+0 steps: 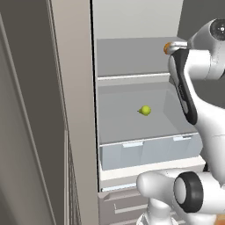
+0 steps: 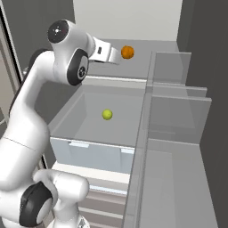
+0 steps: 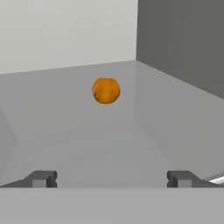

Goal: Retrieve the orange and pear from the fridge and place them into the bowl on the dining table.

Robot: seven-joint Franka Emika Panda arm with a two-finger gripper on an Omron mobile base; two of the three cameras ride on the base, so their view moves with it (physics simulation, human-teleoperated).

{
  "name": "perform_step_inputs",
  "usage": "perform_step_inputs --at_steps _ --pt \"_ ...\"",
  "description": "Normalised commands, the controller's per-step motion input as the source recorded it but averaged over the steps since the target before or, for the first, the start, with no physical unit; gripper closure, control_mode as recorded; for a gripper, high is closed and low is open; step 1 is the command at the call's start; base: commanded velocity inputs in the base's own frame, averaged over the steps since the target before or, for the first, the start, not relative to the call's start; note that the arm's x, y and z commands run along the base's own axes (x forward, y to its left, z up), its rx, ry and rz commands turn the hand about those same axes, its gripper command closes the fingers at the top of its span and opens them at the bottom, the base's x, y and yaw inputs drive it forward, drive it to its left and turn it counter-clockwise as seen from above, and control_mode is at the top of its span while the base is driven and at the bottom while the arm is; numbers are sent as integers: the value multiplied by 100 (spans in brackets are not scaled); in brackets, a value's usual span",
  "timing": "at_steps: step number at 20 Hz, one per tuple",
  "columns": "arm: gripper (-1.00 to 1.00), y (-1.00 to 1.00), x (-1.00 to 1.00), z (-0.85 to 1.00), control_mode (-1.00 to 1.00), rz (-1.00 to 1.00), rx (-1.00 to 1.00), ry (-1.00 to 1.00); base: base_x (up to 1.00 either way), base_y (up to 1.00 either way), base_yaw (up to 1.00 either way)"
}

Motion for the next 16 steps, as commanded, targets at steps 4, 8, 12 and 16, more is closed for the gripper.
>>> perform_step_inputs --at_steps 4,8,12,16 --pt "-100 -11 42 0 -100 0 0 0 0 0 0" --pt "-100 -12 41 0 -100 0 0 0 0 0 0" --pt "-100 -11 39 0 -100 0 0 0 0 0 0" --pt "-100 -9 40 -3 -100 0 0 0 0 0 0"
